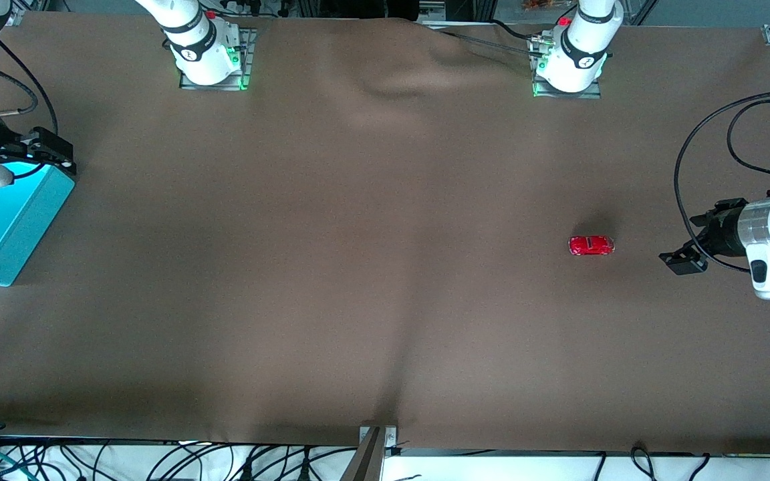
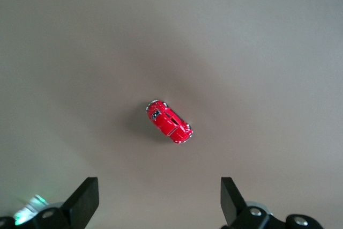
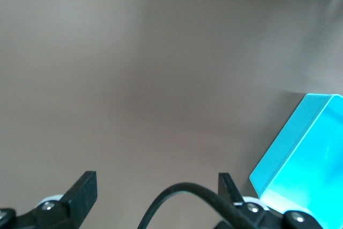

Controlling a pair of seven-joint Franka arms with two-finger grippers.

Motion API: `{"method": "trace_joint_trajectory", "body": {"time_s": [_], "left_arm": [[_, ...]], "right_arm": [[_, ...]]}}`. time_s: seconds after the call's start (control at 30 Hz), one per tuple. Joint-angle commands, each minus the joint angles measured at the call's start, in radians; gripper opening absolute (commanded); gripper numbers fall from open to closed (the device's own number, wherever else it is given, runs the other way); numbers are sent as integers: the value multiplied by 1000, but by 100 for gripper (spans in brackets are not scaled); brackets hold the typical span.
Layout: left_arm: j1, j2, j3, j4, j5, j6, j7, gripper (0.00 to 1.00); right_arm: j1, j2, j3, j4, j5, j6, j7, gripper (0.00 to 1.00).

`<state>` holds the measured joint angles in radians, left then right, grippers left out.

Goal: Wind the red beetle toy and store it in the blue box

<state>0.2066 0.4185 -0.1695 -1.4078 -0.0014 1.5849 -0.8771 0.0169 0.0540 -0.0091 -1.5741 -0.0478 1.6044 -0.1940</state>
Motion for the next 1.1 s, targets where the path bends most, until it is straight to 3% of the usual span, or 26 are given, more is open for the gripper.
{"method": "trace_joint_trajectory", "body": {"time_s": [0.0,0.63,1.07], "left_arm": [[14,-9,-4,-98,-20,88,-140,100],[4,28,-5,-306,3,268,-569,100],[7,106,-7,-367,-3,405,-645,100]], "right_arm": [[-5,9,3,26,14,-6,1,100],[-5,9,3,25,14,-6,1,100],[-5,9,3,26,14,-6,1,100]]}}
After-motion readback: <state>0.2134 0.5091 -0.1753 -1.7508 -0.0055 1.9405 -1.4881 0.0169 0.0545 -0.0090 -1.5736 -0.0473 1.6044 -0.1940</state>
